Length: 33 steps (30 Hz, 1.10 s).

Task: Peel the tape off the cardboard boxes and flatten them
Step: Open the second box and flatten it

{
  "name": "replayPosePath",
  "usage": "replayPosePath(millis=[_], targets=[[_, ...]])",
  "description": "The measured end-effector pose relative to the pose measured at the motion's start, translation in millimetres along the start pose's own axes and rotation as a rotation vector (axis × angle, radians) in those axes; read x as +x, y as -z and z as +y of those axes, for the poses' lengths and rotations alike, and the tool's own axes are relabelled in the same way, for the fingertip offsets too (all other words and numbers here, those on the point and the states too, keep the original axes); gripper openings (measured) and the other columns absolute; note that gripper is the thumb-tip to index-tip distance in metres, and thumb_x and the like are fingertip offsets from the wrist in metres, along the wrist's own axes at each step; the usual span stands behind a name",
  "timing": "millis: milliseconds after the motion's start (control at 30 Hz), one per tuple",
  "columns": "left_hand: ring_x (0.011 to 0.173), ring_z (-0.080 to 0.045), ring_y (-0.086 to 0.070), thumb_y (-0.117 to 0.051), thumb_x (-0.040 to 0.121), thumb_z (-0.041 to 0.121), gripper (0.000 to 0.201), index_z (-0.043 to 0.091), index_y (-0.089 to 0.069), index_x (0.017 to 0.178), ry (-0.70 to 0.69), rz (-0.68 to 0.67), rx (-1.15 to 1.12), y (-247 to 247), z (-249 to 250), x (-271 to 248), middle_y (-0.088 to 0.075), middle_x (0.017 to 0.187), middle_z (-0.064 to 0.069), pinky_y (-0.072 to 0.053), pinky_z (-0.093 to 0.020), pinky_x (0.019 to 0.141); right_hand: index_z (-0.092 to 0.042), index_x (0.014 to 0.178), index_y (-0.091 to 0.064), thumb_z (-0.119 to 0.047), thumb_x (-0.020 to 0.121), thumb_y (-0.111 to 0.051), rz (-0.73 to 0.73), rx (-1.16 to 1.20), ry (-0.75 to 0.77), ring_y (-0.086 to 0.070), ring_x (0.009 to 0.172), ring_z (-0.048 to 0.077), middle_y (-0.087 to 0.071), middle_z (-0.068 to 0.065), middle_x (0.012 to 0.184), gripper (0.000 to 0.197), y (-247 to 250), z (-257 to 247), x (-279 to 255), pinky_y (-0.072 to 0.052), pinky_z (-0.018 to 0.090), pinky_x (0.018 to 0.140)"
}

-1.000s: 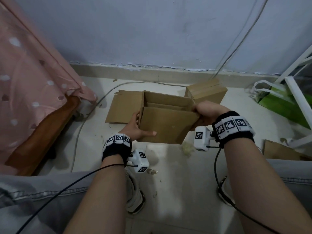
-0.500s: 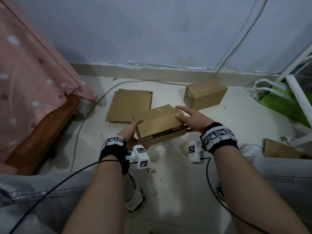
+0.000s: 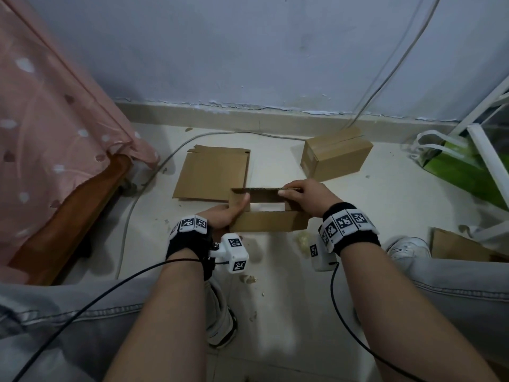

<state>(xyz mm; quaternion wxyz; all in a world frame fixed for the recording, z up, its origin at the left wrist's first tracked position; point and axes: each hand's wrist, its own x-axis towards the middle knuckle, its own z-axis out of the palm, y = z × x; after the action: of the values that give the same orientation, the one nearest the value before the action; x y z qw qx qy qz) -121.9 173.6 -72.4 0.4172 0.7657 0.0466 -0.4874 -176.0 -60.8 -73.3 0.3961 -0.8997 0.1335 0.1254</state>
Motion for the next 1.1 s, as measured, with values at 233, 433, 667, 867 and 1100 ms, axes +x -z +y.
replayPosePath(millis=[233, 433, 667, 867, 1100], targets=[[0.085, -0.026, -0.067, -0.069, 0.06, 0.072, 0.088, 0.01, -0.055, 0.121, 0.027, 0.173, 0.217, 6.2, 9.8, 8.5, -0.066, 0.108, -0.007, -0.056, -0.038, 0.078, -0.006, 0.068, -0.064, -0.07, 0.082, -0.056, 0.087, -0.028, -0.092, -0.061, 0.066, 0.032, -0.06, 0.008, 0.062, 0.066, -6.6, -11.7, 5.7, -0.052, 0.039, 0.065], [0.088, -0.024, -0.069, -0.087, 0.067, 0.038, 0.045, 0.014, -0.069, 0.101, 0.035, 0.046, 0.368, 14.2, 20.6, -4.5, -0.074, 0.091, -0.007, -0.057, -0.036, 0.077, -0.004, 0.081, -0.07, -0.072, 0.076, -0.062, 0.15, 0.032, -0.183, -0.067, 0.073, 0.031, -0.07, 0.013, 0.075, 0.069, -6.8, -6.6, 2.2, -0.059, 0.048, 0.073], [0.081, -0.024, -0.06, -0.073, 0.08, 0.044, 0.039, 0.009, -0.069, 0.095, 0.073, 0.41, 0.519, -6.7, 23.4, 16.0, -0.069, 0.1, -0.009, -0.044, -0.029, 0.065, -0.019, 0.122, -0.061, -0.071, 0.077, -0.062, 0.278, -0.042, -0.179, -0.062, 0.111, 0.03, -0.068, 0.007, 0.116, 0.069, -22.4, -28.8, -1.6, -0.051, 0.037, 0.087], [0.083, -0.028, -0.065, -0.062, 0.078, 0.03, 0.031, 0.004, -0.067, 0.094, 0.055, 0.367, 0.293, -16.6, 16.5, 18.7, -0.067, 0.093, -0.013, -0.059, -0.035, 0.076, -0.017, 0.155, 0.011, -0.03, 0.075, -0.084, 0.065, 0.03, -0.386, -0.045, 0.132, 0.036, -0.029, 0.019, 0.154, 0.125, -30.1, -34.8, -0.7, -0.042, 0.042, 0.104], [0.084, -0.037, -0.059, -0.049, 0.082, 0.009, 0.01, 0.002, -0.054, 0.079, 0.045, 0.183, -0.081, -9.2, 16.7, 7.7, -0.056, 0.077, -0.019, -0.052, -0.054, 0.092, -0.007, 0.114, -0.052, -0.02, 0.088, -0.054, 0.057, 0.105, -0.378, -0.06, 0.1, 0.032, -0.06, 0.012, 0.108, 0.029, -2.2, -24.3, -1.2, -0.053, 0.041, 0.088]])
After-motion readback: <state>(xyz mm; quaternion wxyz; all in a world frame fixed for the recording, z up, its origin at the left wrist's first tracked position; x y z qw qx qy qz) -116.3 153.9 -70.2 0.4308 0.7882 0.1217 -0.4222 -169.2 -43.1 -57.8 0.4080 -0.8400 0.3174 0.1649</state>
